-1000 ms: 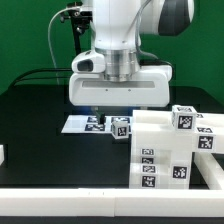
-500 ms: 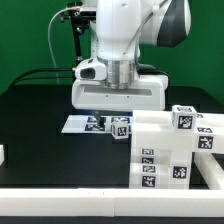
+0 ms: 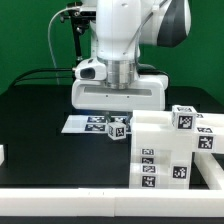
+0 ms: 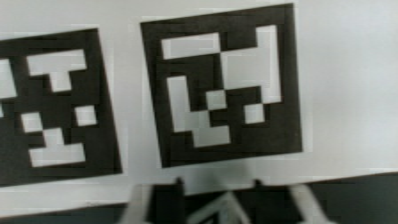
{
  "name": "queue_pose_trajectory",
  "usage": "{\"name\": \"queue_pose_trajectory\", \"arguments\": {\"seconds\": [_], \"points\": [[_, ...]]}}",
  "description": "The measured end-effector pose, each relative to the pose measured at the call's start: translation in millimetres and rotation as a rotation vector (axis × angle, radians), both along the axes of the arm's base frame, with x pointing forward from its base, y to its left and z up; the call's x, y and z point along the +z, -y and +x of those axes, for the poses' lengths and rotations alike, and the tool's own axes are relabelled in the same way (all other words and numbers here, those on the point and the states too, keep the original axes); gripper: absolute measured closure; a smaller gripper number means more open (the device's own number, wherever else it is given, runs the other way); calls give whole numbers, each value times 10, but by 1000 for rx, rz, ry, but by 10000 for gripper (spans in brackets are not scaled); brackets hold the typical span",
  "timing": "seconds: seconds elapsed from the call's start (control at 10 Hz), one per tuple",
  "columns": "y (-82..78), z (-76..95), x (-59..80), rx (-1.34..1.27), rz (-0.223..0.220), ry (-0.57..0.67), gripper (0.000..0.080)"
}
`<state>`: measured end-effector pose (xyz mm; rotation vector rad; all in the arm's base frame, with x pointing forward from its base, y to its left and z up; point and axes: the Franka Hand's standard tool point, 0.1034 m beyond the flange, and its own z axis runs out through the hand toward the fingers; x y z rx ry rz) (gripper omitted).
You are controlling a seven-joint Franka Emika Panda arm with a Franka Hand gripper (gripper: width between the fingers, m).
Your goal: Assemble chair
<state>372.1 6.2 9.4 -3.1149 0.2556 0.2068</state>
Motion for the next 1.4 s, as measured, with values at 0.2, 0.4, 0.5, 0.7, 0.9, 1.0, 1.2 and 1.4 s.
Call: {"name": "queue_pose_trajectory", "arguments": {"seconds": [0.2, 0.4, 0.5, 0.7, 0.9, 1.0, 1.2, 1.4], "points": [[1, 0, 0, 0, 0, 0, 774], [135, -13, 2, -57, -7, -1, 798], [132, -11, 2, -34, -6, -1, 798], [59, 66, 81, 71, 19, -12, 798], [45, 70, 180, 223, 17, 38, 533], [44, 26, 182, 230, 13, 41, 384], [67, 42, 176, 333, 20, 41, 247], [69, 152, 205, 408, 24, 58, 176]]}}
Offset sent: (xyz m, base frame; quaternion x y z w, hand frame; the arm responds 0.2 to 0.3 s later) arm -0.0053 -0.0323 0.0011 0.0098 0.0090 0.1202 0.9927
